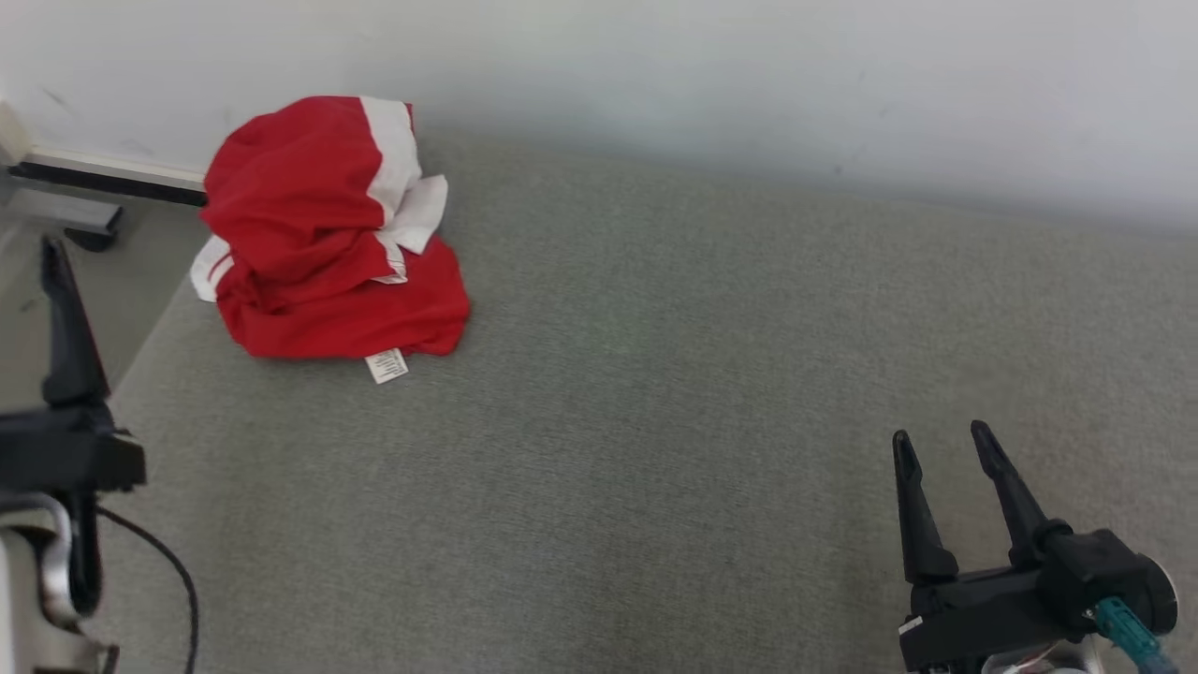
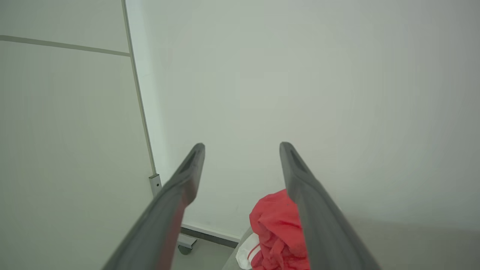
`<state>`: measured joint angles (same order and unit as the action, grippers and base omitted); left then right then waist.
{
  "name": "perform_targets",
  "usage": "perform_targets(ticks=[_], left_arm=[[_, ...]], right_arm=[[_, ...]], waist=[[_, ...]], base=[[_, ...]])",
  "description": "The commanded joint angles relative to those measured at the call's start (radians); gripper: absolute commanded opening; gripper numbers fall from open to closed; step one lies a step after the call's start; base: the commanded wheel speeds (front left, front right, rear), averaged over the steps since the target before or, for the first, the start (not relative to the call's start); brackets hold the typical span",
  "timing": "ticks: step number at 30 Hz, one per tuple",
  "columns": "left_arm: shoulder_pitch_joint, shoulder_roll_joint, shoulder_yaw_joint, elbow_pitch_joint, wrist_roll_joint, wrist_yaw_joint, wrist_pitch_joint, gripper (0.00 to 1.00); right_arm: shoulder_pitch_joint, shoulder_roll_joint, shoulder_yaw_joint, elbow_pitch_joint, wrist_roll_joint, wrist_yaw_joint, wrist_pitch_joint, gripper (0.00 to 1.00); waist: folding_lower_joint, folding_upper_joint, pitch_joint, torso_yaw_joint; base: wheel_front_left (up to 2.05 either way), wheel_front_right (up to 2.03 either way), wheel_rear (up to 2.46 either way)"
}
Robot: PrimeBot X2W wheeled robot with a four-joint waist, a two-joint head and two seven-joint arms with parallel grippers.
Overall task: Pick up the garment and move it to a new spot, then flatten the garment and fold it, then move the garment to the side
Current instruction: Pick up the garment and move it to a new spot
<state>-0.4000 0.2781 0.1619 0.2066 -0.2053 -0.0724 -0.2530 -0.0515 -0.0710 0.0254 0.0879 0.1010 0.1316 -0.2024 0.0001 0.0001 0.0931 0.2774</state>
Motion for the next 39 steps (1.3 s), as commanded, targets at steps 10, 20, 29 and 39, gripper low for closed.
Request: perform_targets(ticks=[10, 20, 29, 39], left_arm=[[-0.295, 0.168, 0.037, 0.141, -0.055, -0.03, 0.097, 1.0], [-0.432, 0.258, -0.002, 0.315, -0.084, -0.051, 0.195, 1.0], [-0.535, 0.311, -0.091, 0.54, -0.081, -0.058, 0.323, 1.0], [-0.588, 0.322, -0.164, 0.761, -0.104, -0.058, 0.464, 1.0]], right_arm=[[-0.059, -0.002, -0.031, -0.065, -0.024, -0.002, -0.011, 1.0], [-0.07, 0.007, -0.05, -0.081, -0.027, -0.002, -0.025, 1.0], [-0.081, 0.001, -0.052, -0.095, -0.034, -0.002, -0.017, 1.0], [-0.084, 0.002, -0.047, -0.117, -0.042, -0.002, -0.002, 1.0]], waist=[[-0.0001, -0.0001, 0.261, -0.278], [-0.0001, -0.0001, 0.32, -0.346], [-0.0001, -0.0001, 0.33, -0.364], [-0.0001, -0.0001, 0.339, -0.369]], base=[[0.0, 0.0, 0.0], [0.0, 0.0, 0.0], [0.0, 0.0, 0.0], [0.0, 0.0, 0.0]])
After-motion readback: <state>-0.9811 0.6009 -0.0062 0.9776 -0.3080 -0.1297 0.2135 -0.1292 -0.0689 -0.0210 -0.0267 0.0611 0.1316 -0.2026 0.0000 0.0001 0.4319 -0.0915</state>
